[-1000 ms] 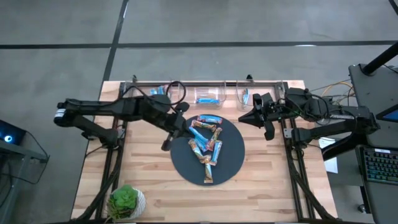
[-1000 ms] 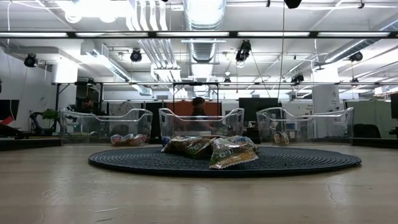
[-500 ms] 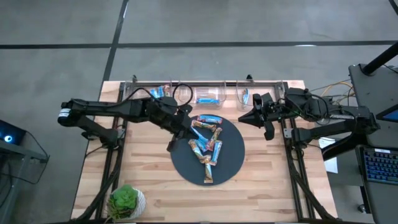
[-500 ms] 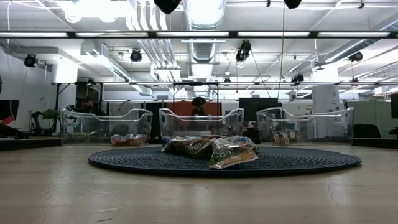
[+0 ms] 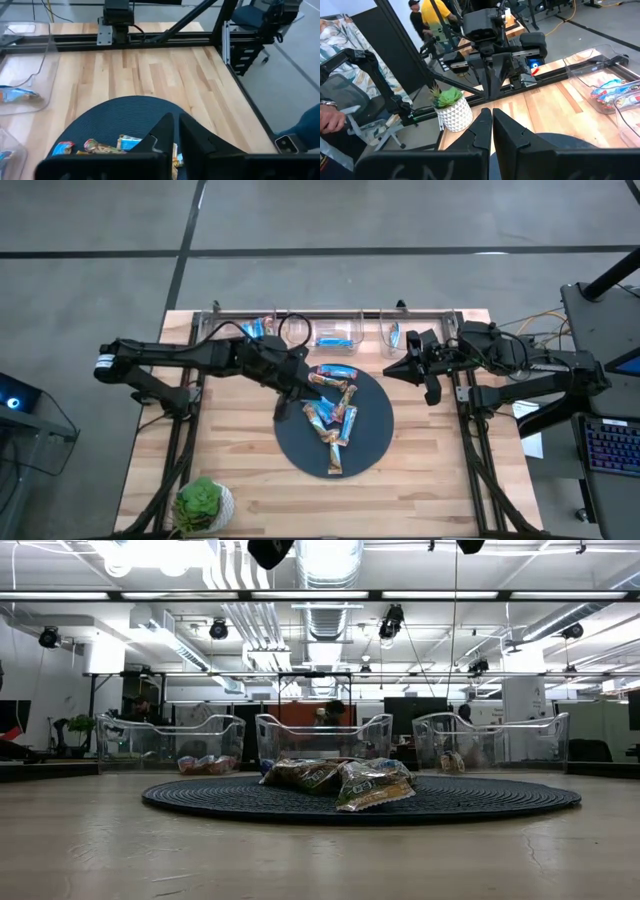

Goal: Pick and place Granola Bars by type
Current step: Put the blue granola bar into the middle transparent bin

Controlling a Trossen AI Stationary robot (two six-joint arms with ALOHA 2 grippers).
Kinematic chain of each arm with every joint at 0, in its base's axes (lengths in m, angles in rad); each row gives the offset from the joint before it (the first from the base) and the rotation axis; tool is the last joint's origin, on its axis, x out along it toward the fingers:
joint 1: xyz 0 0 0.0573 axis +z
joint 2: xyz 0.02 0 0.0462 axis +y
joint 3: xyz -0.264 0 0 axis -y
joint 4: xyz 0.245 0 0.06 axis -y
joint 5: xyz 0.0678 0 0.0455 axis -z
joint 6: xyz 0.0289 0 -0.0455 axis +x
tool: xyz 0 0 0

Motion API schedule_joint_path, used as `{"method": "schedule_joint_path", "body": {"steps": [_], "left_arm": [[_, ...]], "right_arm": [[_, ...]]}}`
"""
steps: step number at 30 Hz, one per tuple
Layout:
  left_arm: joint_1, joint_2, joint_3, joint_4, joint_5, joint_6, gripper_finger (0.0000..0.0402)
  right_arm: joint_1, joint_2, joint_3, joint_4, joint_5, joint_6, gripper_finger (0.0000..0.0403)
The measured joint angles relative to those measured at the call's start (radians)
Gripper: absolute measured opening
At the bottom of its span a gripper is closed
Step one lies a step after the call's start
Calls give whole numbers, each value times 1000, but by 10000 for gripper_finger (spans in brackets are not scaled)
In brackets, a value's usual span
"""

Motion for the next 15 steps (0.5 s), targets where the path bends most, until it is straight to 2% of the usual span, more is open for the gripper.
{"method": "schedule_joint_path", "body": {"steps": [15], "left_arm": [[0,-2,0,-29,-26,-22,175]], "right_arm": [[0,0,0,0,0,0,8]]}}
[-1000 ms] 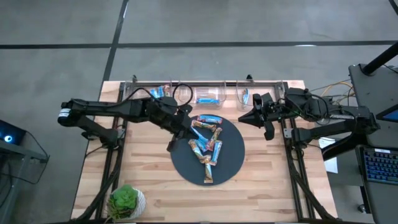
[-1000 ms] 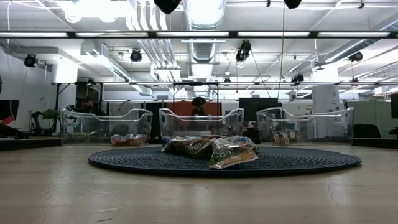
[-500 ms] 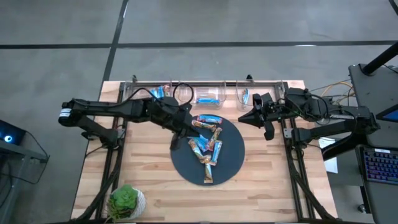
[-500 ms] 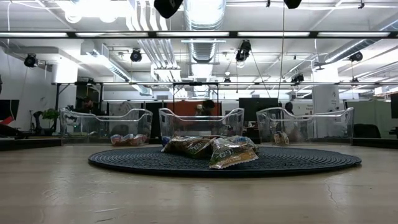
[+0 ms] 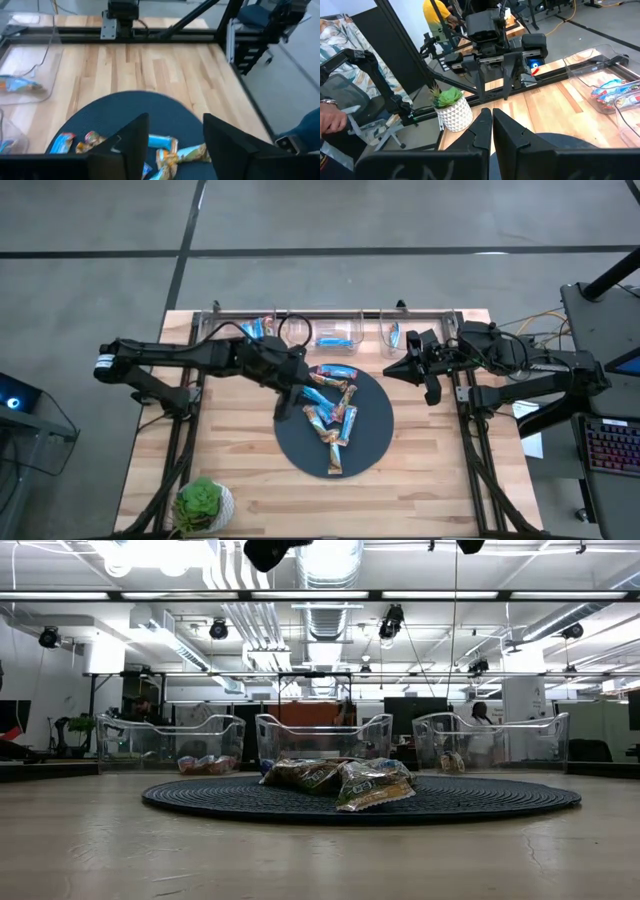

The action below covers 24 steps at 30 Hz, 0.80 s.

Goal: Pick and place Granola Bars by type
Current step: Put the blue granola bar into the middle transparent bin

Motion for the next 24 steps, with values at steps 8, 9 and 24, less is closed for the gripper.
{"method": "schedule_joint_path", "body": {"steps": [8,9,24], "left_arm": [[21,1,0,-94,-8,63,206],[28,1,2,-113,-3,73,206],[143,8,31,-260,18,230,206]], "right_arm": [[0,0,0,0,0,0,8],[0,0,0,0,0,0,8],[0,0,0,0,2,45,8]]}}
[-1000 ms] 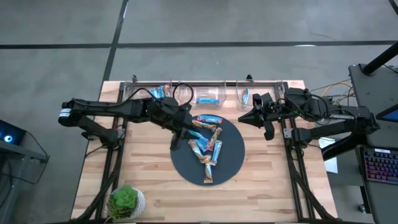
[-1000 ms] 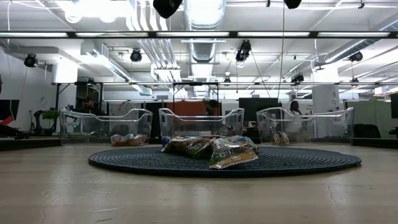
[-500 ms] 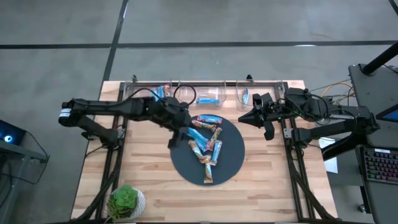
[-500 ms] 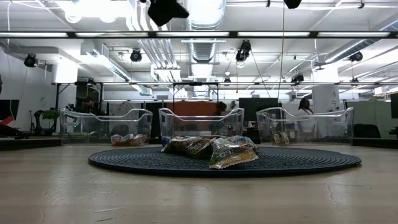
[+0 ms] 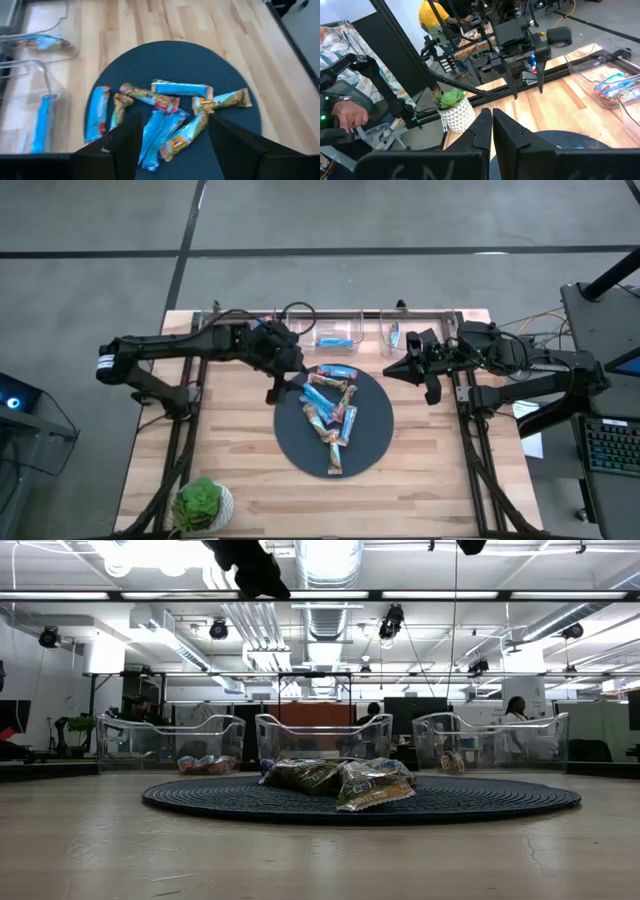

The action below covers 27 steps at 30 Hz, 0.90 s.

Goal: Pick and place Granola Bars by type
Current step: Put the blue granola bar into the middle transparent bin

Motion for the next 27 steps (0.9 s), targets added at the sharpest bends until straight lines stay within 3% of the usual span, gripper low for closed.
{"method": "schedule_joint_path", "body": {"steps": [13,27], "left_arm": [[92,27,21,-29,19,83,206],[101,304,191,-156,52,283,206]], "right_arm": [[0,0,0,0,5,0,8],[0,0,0,-1,8,16,8]]}}
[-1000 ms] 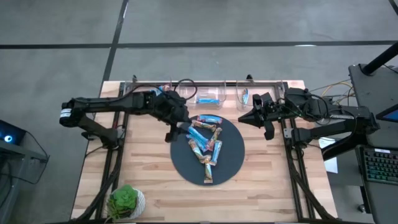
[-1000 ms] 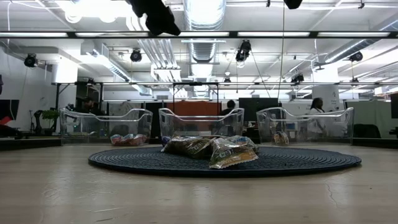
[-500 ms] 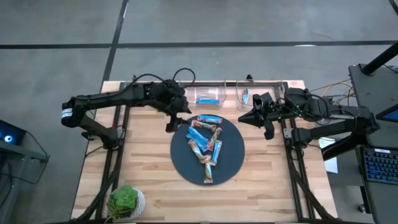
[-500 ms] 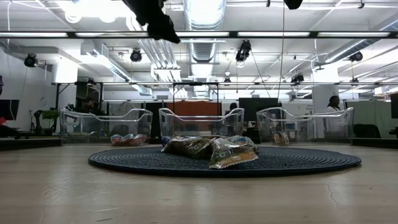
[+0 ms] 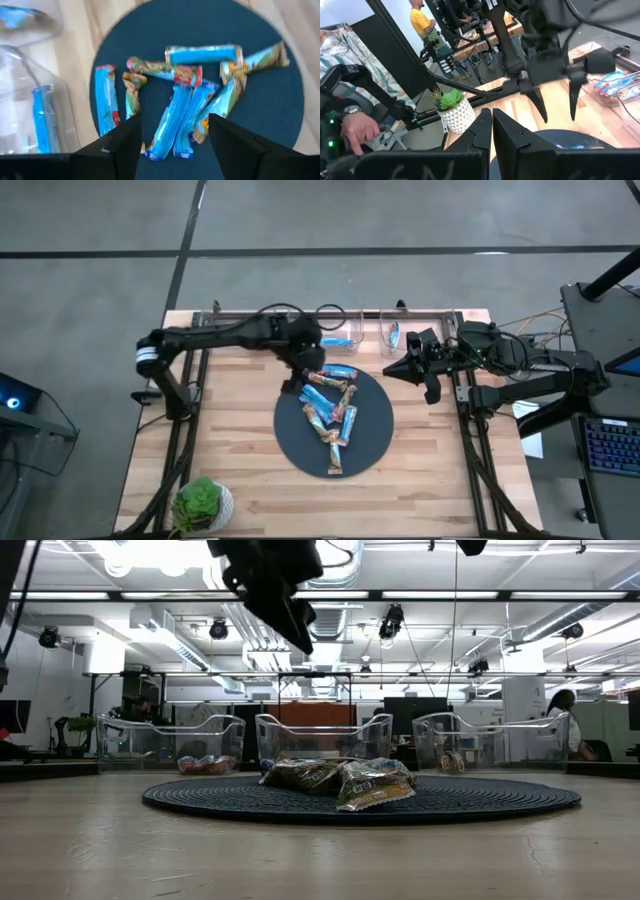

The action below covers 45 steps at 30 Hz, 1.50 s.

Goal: Pick and place Granola Bars by type
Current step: Put the blue granola bar into the middle transparent bin

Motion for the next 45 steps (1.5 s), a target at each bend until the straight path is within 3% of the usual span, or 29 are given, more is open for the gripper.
{"method": "schedule_joint_path", "body": {"steps": [4,9,19,31,45], "left_arm": [[0,54,17,-15,-46,66,206],[-5,117,17,-23,-182,118,206],[-31,178,-36,-9,-188,219,206],[-52,175,-203,161,-255,274,197],[-55,177,-285,286,-262,316,197]], "right_arm": [[0,0,0,-1,0,0,8],[0,0,0,-8,0,0,8],[0,0,-1,-29,1,-1,8],[0,0,-5,-30,2,-1,9],[0,0,-5,-30,2,0,8]]}}
